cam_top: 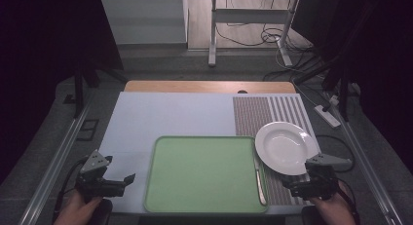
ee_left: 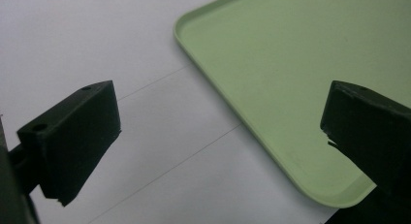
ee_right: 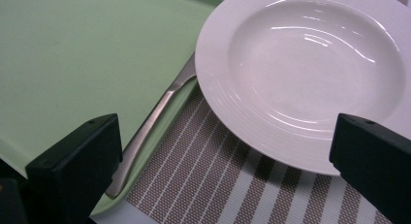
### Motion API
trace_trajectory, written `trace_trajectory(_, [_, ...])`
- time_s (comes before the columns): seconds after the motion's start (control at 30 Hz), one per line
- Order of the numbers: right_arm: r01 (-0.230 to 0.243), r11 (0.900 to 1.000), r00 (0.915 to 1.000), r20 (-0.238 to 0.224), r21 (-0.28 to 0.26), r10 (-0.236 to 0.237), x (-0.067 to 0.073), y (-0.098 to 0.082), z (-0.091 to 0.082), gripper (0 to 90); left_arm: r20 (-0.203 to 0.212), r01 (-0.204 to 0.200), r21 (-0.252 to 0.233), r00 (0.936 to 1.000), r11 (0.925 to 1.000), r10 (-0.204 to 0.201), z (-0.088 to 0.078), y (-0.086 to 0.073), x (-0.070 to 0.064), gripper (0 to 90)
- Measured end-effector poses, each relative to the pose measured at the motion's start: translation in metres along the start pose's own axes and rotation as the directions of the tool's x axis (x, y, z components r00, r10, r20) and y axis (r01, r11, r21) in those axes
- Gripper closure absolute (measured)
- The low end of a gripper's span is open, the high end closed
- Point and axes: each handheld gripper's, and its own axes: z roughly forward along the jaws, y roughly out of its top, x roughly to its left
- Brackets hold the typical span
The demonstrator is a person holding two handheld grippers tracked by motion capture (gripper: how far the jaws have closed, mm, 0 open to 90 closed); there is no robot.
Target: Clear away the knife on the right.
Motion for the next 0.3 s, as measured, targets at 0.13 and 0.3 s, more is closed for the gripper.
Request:
trace_trajectory(0.13, [-0.003, 1.0, 1.0, 0.009, 0.002, 0.003, 0.0, -0.0019, -0.0023, 0.0, 0.0, 0.001, 0.0, 1.0, 1.0, -0.001, -0.0003, -0.0003, 0.0002, 1.0])
trace_trajectory(0.3, [0.008, 0.999, 0.9999, 0.008, 0.034, -0.009, 0.001, -0.001, 0.0012, 0.0, 0.004, 0.006, -0.005, 1.0, 1.0, -0.006, -0.0002, 0.0001, 0.0006, 1.0])
